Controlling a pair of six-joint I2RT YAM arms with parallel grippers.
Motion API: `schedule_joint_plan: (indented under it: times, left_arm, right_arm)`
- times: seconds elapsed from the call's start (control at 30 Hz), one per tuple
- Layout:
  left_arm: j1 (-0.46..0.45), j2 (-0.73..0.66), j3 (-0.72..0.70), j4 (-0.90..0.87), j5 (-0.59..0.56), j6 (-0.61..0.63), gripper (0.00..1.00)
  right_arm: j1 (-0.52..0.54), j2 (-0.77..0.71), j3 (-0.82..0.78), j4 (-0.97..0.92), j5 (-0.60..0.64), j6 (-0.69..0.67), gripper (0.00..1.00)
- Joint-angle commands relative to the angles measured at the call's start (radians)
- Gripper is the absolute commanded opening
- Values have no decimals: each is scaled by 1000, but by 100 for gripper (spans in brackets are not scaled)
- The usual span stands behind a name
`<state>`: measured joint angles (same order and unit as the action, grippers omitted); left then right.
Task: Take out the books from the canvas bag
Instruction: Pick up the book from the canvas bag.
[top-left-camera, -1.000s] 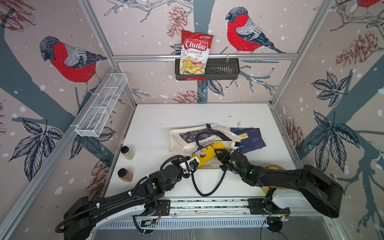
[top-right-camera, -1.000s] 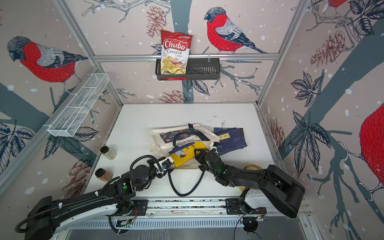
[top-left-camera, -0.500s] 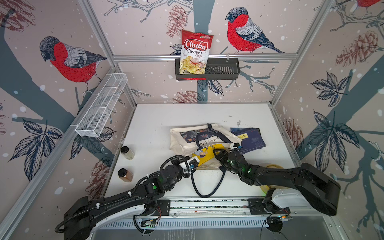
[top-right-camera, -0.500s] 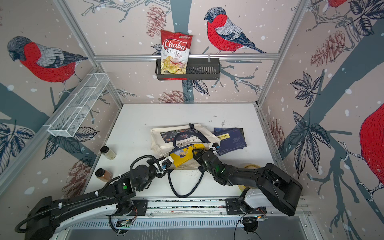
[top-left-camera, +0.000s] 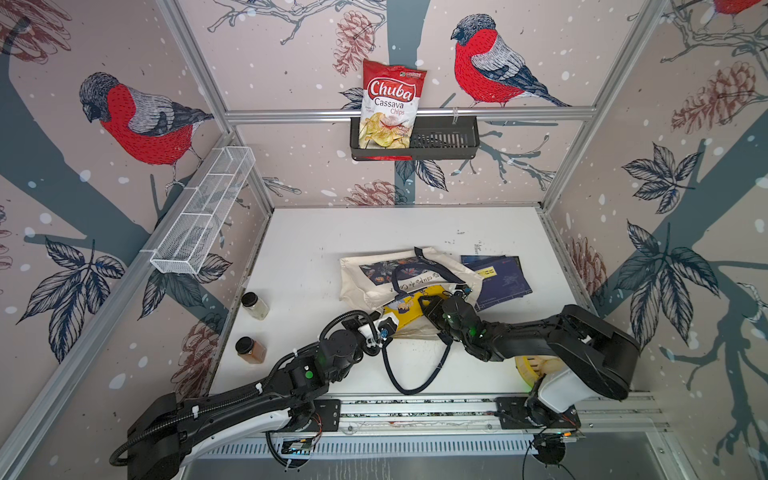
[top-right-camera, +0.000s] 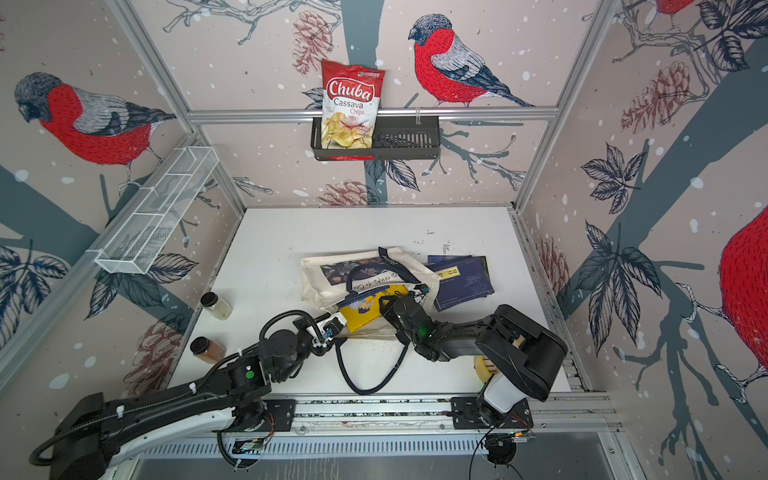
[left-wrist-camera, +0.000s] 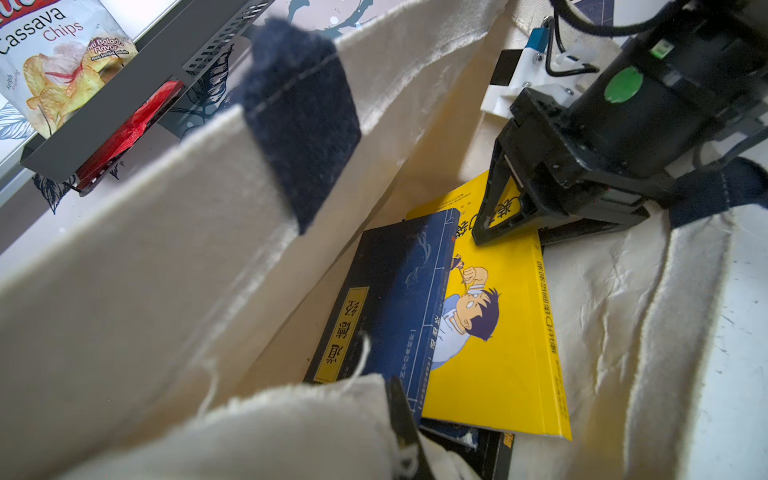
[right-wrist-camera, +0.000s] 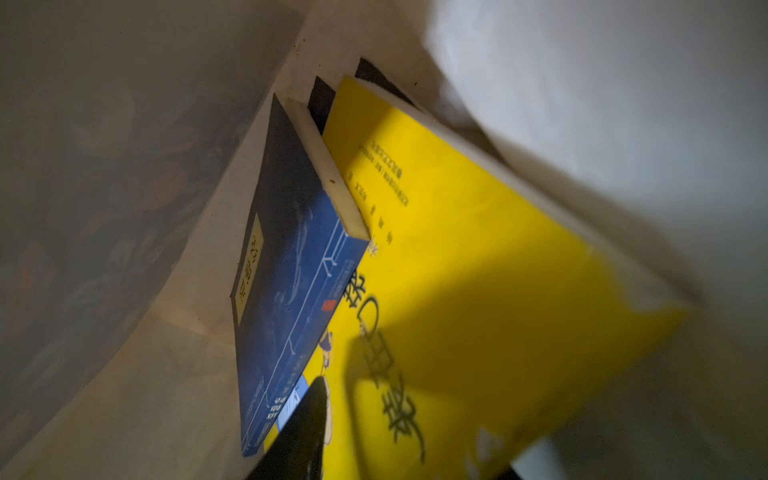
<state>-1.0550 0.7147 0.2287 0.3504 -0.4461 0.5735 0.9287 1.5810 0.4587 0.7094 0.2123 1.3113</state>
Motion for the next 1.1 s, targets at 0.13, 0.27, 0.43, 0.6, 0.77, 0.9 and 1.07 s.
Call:
schedule_joint_plan:
  times: [0.13,0.27,0.43,0.6,0.77,0.9,1.07]
  left_arm:
    - [0,-14,9,90,12,3,0]
    - [-11,-14,8,81,-1,9,0]
    - [-13,33,21,76,-118,-14,0]
    - [-12,49,38,60,-166,-60,0]
    - [-13,61,39,23,-184,-115,0]
    - [-17,99,79,-36,-204,-154,0]
    - [-22,100,93,-78,-188,-203,0]
  right_arm:
    - [-6,20,32,58,18,-56,7]
    - [27,-83,15,-54,32,-65,0]
    - [112,-335,23,-357,164,-129,0]
    - [133,-588,-12,-521,212,-144,0]
    - [146,-783,38,-664,285,-229,0]
    - [148,-867,116,-742,385,-372,0]
    - [88,-964,154,-706,463,-557,0]
